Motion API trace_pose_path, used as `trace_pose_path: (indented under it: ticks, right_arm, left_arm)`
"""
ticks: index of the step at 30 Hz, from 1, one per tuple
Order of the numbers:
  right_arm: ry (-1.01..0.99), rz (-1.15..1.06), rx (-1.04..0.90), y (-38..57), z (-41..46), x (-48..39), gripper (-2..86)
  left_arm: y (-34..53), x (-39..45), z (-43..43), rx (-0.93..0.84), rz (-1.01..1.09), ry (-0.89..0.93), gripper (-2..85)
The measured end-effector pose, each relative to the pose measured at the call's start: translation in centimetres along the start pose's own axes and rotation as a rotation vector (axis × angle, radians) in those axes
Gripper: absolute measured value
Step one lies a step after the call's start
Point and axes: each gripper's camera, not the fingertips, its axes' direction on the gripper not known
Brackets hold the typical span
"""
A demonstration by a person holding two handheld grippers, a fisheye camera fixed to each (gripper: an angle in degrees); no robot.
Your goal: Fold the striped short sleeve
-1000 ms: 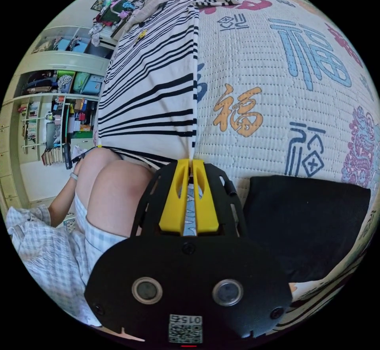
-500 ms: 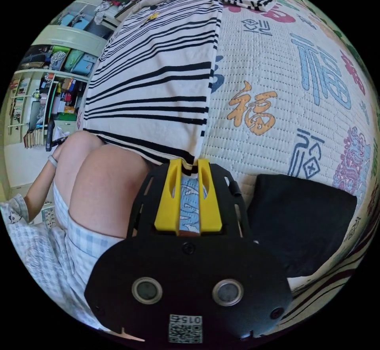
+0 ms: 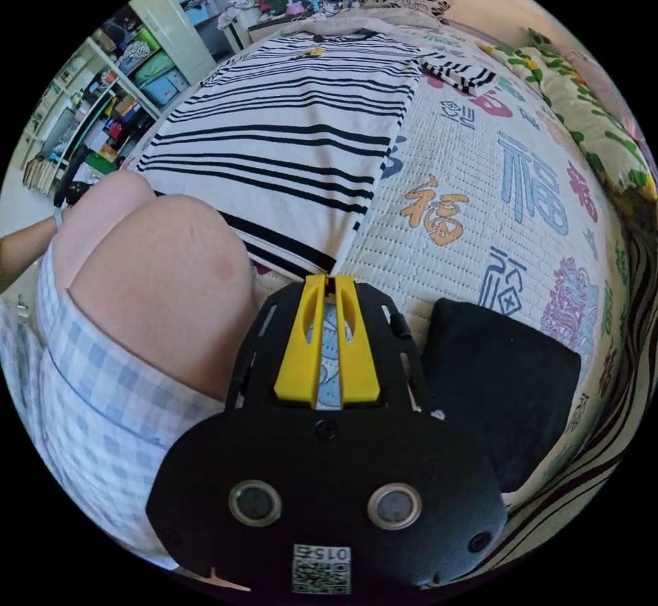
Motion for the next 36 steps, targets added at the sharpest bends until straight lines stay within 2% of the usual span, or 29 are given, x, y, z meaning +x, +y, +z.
trace_pose_path:
  ticks: [1, 3, 6, 8, 10, 13, 16, 21, 24, 31, 36]
  right_arm:
    - [-0.123, 0.066, -0.038, -0.2, -0.9, 1.5, 4.5]
    - [-0.272, 0.159, 0.008, -0.3, -2.9, 4.1, 5.9]
    - [-0.307, 0.326, 0.237, -1.1, -7.1, 8.1, 6.7]
    - [-0.26, 0.381, 0.37, -2.7, -8.9, 9.6, 7.0]
    - [-0.174, 0.429, 0.483, -6.2, -9.9, 10.4, 6.9]
    - [-0.14, 0.429, 0.568, -11.3, -9.9, 10.2, 6.7]
    - [-0.112, 0.421, 0.567, -16.2, -9.4, 9.7, 6.8]
    - [0.024, 0.427, 0.494, -22.3, -8.4, 10.0, 7.2]
    - [-0.088, 0.446, 0.348, -24.9, -7.1, 11.7, 5.8]
    - [-0.225, 0.541, 0.41, -22.7, -9.9, 11.0, 0.1]
    - [-0.182, 0.551, 0.408, -23.6, -12.6, 9.5, -0.3]
  left_arm:
    - [-0.8, -1.1, 0.2, -0.072, -0.022, 0.1, 6.4]
    - [-1.9, -2.7, -0.6, -0.072, -0.094, 0.181, 9.4]
    - [-4.9, -3.0, -5.2, 0.188, -0.127, 0.214, 9.3]
    - [-8.7, -1.5, -7.6, 0.335, -0.068, 0.222, 9.2]
    - [-16.1, 2.0, -9.4, 0.439, 0.087, 0.298, 9.4]
    - [-26.6, 8.2, -10.0, 0.469, 0.292, 0.425, 9.3]
    - [-35.5, 15.8, -11.0, 0.529, 0.456, 0.43, 9.2]
    - [-46.7, 28.2, -11.3, 0.435, 0.665, 0.335, 10.6]
    - [-51.6, 32.5, -10.1, 0.339, 0.68, 0.388, 10.9]
    - [-57.7, 40.3, -7.3, 0.298, 0.782, 0.286, 12.7]
    - [-60.6, 41.9, -4.0, 0.173, 0.833, 0.243, 8.8]
